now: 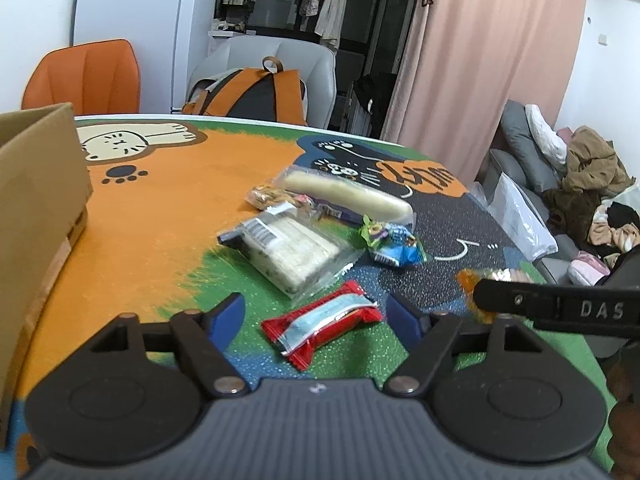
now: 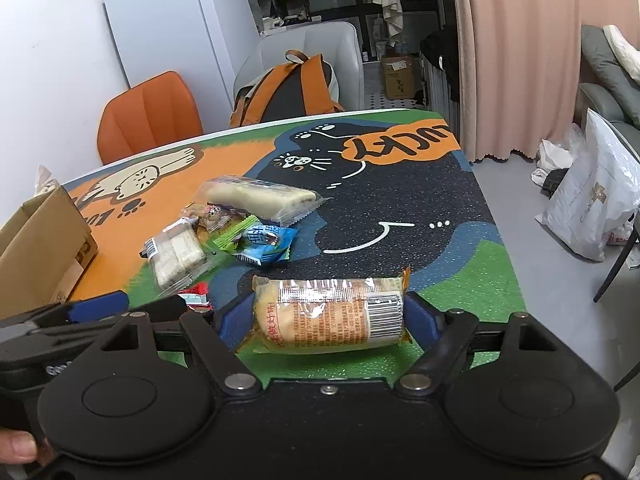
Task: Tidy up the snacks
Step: 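Grasp the cream biscuit roll with right tool while left tool grasps red packet, then carry the biscuit roll and red packet over the cardboard box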
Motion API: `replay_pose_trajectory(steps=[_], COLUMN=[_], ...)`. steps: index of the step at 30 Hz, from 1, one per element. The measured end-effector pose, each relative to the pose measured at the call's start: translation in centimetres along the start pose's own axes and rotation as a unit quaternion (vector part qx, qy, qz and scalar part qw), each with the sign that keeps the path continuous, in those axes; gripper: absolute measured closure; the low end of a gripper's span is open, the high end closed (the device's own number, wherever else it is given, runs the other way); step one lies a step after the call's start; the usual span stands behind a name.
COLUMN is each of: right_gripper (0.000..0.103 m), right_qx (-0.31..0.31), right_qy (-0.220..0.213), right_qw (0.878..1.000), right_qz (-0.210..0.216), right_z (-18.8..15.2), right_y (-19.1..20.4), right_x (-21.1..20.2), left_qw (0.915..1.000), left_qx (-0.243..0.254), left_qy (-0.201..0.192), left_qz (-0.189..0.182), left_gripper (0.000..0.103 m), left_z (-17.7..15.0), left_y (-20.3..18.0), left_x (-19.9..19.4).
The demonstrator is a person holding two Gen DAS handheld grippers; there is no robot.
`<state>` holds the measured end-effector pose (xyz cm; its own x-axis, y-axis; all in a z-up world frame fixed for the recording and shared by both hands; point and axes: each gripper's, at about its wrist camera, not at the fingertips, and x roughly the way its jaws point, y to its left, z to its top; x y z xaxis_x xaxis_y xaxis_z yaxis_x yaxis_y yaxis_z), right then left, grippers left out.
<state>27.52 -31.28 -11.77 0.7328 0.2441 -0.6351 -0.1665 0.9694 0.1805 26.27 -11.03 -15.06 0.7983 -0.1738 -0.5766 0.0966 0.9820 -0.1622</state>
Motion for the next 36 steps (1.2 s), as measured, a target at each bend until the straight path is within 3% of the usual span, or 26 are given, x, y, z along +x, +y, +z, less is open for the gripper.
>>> replay_pose_trajectory(steps=[4,10,12,13,23,36], right_gripper=[0.024,0.024,0.024,0.024,0.024,0.024], right_qx=[0.005,0.003,0.003,0.003,-0.011,-0.029], right_qy=[0.002,0.005,0.006,0.006,0.007,-0.008], right_qw=[1.0,1.0,1.0,1.0,1.0,0.999], right_qz=[0.002,-0.002,0.0,0.0,0.004,0.018], right_z=[0.0,-0.2,-0.2,-0.2,-0.3,0.4], right_y=[-0.2,0.0,0.1,0.2,1.9,4.7], right_x=[0.1,0.3,0.2,0.2,-0.2,-1.4], left_qw=[0.9997,0.9996,0.9996,0.9995,0.9996,0.9992], left_qx=[0.018,0.026,0.028,0.028,0.0,-0.016], left_qy=[0.001,0.001,0.005,0.009,0.012,-0.029], left_qz=[0.015,0.007,-0.008,-0.011,-0.024,-0.023], left_gripper=[0.047,0.061,0.082,0.085,0.085,0.085], left_z=[-0.3,-0.5,-0.6,-0.6,-1.0,0.7], left_y=[-0.3,-0.2,-0.1,-0.1,1.5,2.7], left_x=[0.2,-0.3,-0.5,-0.6,-2.2,-6.2])
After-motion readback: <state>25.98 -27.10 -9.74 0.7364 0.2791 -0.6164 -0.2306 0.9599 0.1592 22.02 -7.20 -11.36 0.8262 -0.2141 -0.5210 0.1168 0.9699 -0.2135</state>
